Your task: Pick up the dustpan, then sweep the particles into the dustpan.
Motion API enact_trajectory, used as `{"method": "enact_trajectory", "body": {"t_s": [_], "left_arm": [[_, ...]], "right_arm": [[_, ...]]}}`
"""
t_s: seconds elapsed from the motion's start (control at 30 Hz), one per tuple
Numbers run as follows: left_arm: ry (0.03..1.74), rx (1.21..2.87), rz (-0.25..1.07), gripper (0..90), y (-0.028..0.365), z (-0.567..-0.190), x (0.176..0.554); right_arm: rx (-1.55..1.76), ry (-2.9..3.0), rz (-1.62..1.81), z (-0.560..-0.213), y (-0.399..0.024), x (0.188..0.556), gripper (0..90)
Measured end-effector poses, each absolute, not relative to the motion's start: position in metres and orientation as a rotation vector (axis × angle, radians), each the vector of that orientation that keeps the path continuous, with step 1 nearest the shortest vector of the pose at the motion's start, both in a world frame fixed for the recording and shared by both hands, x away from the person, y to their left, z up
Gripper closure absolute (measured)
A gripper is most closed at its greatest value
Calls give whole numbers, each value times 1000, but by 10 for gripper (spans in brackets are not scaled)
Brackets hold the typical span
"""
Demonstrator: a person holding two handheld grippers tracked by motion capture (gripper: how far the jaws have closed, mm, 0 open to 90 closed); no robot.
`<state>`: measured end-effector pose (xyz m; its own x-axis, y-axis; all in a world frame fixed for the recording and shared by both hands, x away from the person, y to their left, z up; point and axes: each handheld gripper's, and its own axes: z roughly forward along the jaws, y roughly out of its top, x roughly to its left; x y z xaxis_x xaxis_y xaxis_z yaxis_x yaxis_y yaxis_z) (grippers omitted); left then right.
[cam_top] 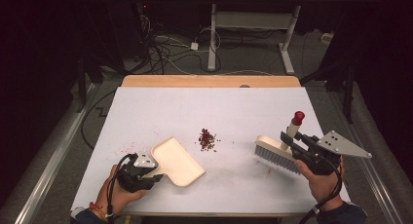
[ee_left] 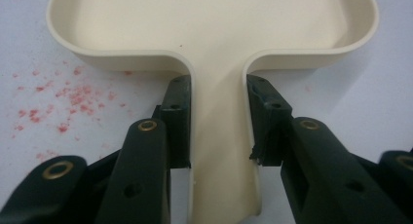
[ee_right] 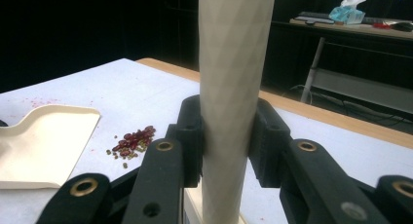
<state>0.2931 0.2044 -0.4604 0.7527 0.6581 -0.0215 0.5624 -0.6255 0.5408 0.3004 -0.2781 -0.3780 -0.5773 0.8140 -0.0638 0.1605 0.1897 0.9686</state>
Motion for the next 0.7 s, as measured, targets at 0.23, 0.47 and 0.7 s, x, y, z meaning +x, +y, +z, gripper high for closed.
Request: {"method": "enact_trajectory", "body": {"t_s": [0.23, 0.47, 0.7], "left_arm": [[912, 2432, 238, 641, 205, -460, 292], [923, 2445, 226, 642, 204, -464, 292], [927, 2453, 225, 641, 203, -466, 292]], "right_arm": [[900, 1886, 1444, -377, -272, 303, 707], [886, 1902, 1492, -372, -257, 319, 707], [859, 1947, 1493, -370, -229, 348, 707]]}}
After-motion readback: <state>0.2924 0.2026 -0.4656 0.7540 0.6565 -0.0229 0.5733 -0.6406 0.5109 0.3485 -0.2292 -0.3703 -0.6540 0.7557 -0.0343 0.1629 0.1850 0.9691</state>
